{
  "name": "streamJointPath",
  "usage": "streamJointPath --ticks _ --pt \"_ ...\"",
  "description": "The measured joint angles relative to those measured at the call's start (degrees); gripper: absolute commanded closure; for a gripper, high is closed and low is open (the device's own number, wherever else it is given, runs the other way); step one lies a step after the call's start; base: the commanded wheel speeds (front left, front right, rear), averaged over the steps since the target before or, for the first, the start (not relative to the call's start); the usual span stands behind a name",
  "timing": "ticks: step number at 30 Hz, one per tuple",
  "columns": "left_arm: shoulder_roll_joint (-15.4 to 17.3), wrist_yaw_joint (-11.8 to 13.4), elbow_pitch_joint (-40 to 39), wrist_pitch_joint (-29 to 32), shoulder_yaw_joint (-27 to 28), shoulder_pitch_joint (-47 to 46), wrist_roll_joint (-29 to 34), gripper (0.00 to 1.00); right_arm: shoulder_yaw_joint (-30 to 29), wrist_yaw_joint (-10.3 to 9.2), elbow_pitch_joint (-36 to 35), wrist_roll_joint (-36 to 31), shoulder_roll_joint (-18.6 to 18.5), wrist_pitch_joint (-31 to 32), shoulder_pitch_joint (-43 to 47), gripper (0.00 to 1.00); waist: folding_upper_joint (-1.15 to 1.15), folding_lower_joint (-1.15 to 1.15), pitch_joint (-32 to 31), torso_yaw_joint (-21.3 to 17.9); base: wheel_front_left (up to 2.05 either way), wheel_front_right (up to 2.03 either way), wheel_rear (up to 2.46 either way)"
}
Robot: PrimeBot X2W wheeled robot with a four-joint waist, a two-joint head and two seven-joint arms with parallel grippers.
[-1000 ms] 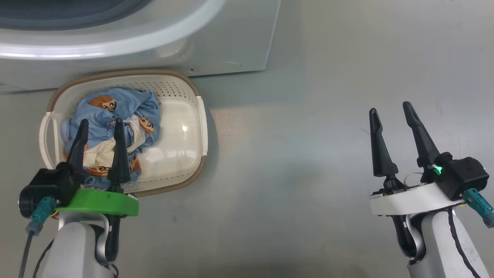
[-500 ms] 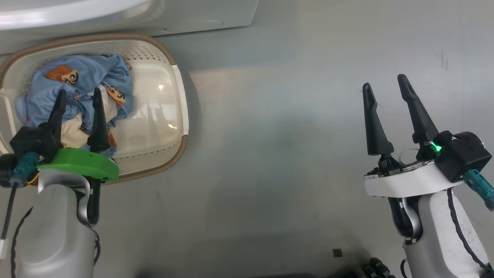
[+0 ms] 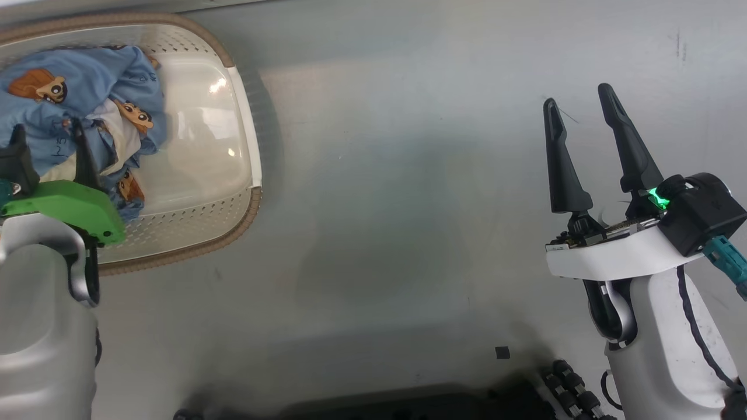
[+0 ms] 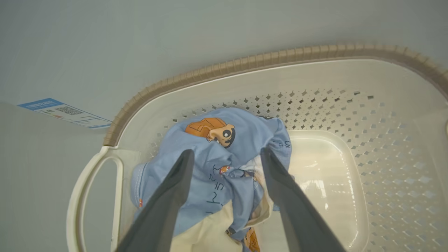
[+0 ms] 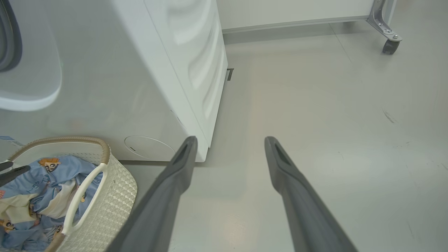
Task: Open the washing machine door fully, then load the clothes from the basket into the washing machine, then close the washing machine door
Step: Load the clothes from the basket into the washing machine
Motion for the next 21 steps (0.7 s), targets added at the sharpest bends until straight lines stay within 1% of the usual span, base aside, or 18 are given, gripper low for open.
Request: streamJointPath --ticks 2,5,11,16,21 --pt "1.0 1.0 1.7 1.1 0.0 -0.8 0.9 0.0 0.1 0.0 0.0 0.2 0.0 0.0 -0.5 0.0 0.0 0.0 0.6 -0.2 0.0 0.0 0.0" --pt "2.1 1.4 3.6 1.9 -0.2 -2.4 1.7 0.0 0.2 0.0 0.2 0.4 0.0 0.0 -0.7 0.0 0.0 0.0 1.2 -0.5 0.0 0.0 0.0" --pt "2.3 2.6 7.8 4.9 -0.7 -5.0 3.8 0.0 0.3 0.0 0.5 0.8 0.0 0.0 -0.8 0.0 0.0 0.0 1.7 -0.8 0.0 0.0 0.0" --pt "3.8 3.0 11.5 8.1 -2.3 -6.4 7.2 0.0 0.6 0.0 0.7 1.3 0.0 0.0 -1.3 0.0 0.0 0.0 2.0 -1.0 0.0 0.0 0.0" --pt "5.1 3.2 13.6 10.5 -2.3 -9.3 8.1 0.0 1.2 0.0 0.8 1.8 0.0 0.0 -1.7 0.0 0.0 0.0 2.5 -1.2 0.0 0.0 0.0"
